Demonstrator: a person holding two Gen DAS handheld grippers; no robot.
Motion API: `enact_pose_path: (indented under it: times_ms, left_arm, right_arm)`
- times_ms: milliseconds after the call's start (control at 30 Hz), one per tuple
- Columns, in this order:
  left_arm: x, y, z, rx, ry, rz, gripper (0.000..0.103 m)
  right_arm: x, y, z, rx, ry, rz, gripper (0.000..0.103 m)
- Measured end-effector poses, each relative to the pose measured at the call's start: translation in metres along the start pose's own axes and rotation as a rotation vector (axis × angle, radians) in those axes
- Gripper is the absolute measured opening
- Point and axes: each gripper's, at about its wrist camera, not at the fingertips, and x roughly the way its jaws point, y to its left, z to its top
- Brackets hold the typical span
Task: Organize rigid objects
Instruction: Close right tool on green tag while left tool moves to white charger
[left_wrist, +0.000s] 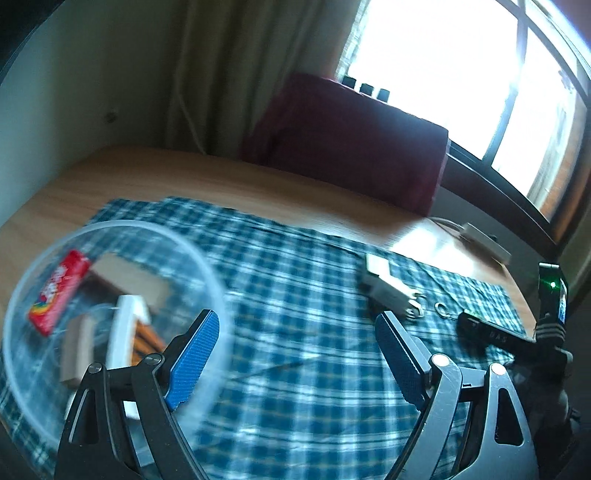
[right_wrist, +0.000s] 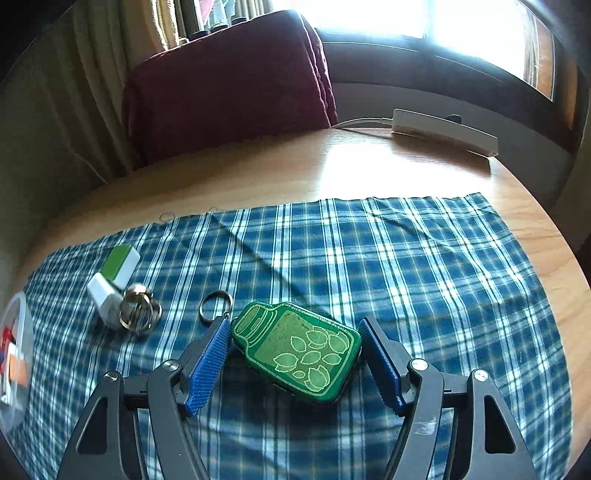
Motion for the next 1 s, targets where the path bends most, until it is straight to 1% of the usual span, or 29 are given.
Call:
enact_pose_path:
  times_ms: [233,400,500,633,767,833,933,1000]
  left_arm:
    - [0.040,-0.048,0.014,0.080,0.086,-0.042,0.087]
    - [0.070,-0.079,0.022,0.137,0.173,-0.090,0.087]
    - [0.083,-0.093,0.026,0.160,0.193,-0.088,0.087]
    - [0.097,-0.101,0.035,0.165,0.199,-0.076,0.087]
    - [0.117,-0.099,0.042,0.127,0.227,-0.075,0.087]
    - [0.124,-0.098,0.043,0.126,0.235,-0.063,0.087]
    - [0.138,-0.101,0.041,0.141,0.269,-0.041,0.087]
    - [0.140,-0.099,0.038,0.142,0.281,-0.043,0.088]
  right_arm:
    - [-0.005,-0.004,-0.006,-0.010,0.004,0.021,0.074]
    - [-0.006,-0.005,-0.007,-0.012,0.003,0.021,0.074]
    - [-0.005,-0.004,-0.008,-0.014,0.002,0.020,0.074]
    - [-0.005,-0.006,-0.008,-0.016,0.002,0.018,0.075]
    - [-0.004,-0.005,-0.007,-0.017,0.003,0.019,0.075]
    - [-0.004,-0.005,-0.007,-0.017,0.003,0.019,0.075]
    - [-0.004,-0.006,-0.007,-0.015,0.003,0.021,0.075]
    - [-0.004,-0.006,-0.007,-0.016,0.003,0.021,0.075]
